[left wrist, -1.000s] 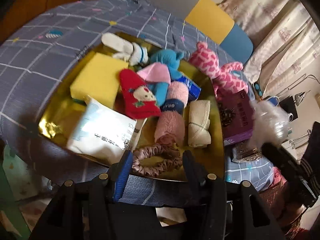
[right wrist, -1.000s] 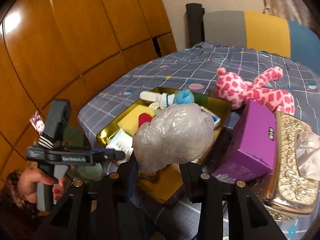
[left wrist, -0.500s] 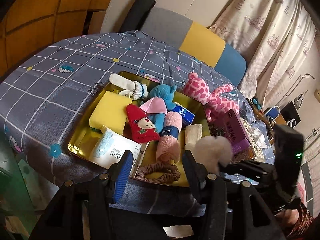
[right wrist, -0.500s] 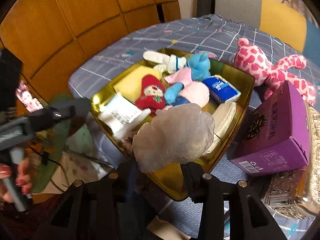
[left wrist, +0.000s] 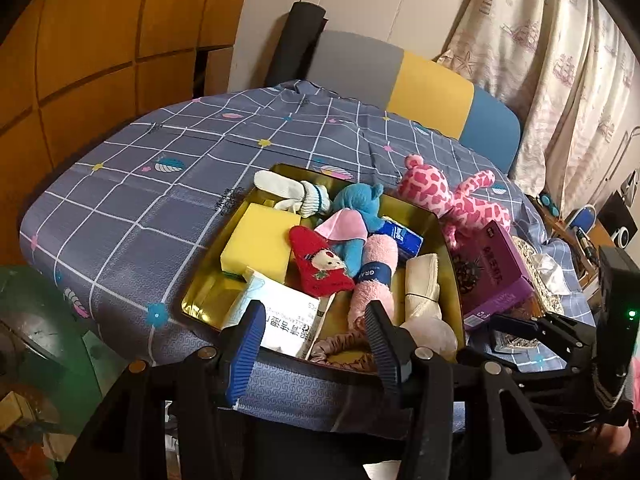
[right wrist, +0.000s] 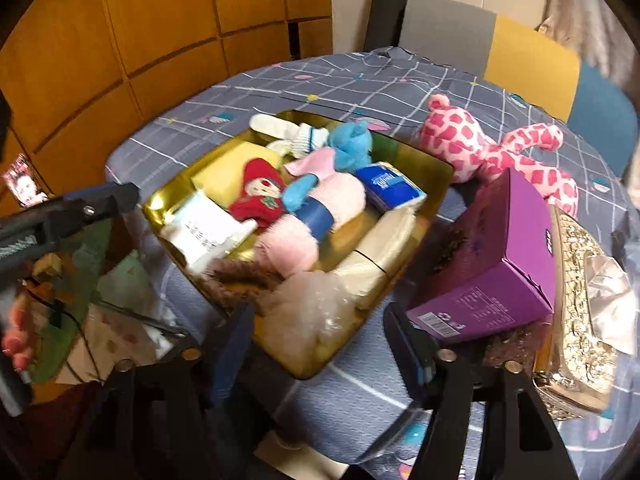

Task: Organize soft objects
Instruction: 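Lower the clear plastic bag into the gold tin and open the right tool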

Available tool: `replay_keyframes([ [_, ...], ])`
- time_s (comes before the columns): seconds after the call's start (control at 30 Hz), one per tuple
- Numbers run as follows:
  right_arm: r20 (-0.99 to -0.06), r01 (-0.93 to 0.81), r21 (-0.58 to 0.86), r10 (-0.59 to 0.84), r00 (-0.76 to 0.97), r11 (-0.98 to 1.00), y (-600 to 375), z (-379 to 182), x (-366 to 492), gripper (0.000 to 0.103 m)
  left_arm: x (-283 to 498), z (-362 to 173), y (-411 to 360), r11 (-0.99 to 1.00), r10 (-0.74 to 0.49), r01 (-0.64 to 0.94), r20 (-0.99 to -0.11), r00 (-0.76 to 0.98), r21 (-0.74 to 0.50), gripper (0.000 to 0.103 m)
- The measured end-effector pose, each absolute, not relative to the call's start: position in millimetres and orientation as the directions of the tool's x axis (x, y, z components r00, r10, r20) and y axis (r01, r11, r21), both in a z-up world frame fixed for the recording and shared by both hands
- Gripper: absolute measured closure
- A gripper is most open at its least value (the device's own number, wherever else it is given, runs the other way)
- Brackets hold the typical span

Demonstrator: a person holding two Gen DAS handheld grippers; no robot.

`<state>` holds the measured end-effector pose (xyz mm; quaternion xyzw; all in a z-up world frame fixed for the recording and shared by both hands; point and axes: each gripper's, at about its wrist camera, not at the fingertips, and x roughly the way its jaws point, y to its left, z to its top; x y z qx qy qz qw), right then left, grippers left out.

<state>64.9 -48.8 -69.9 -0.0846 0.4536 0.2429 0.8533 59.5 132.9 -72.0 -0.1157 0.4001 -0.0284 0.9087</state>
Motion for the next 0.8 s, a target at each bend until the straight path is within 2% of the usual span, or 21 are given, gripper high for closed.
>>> replay_keyframes([
  [0.3,-0.799,-0.446,0.104,0.341,0.494,0.889,-41,-63,71,0.038,58,-61,126,0.987,0.007,-0.126,-0.745,0.667,-0.103,0.051],
  [0.43,-0.775,-0.429,0.122,0.356,0.522,0.895,-34,-50,72,0.01,56,-53,127,0.982,0.082,-0.179,-0.742,0.665,-0.052,0.051],
  [0.47,-0.768,-0.419,0.116,0.349,0.538,0.901,-32,-46,72,0.006,55,-50,127,0.981,0.103,-0.193,-0.737,0.668,-0.037,0.051],
  [0.57,-0.754,-0.398,0.107,0.336,0.565,0.911,-29,-36,72,0.0,51,-43,128,0.973,0.162,-0.233,-0.72,0.674,0.001,0.051],
  [0.8,-0.746,-0.311,0.127,0.297,0.596,0.942,-38,-15,71,0.0,43,-26,126,0.966,0.196,-0.259,-0.706,0.681,0.019,0.051],
])
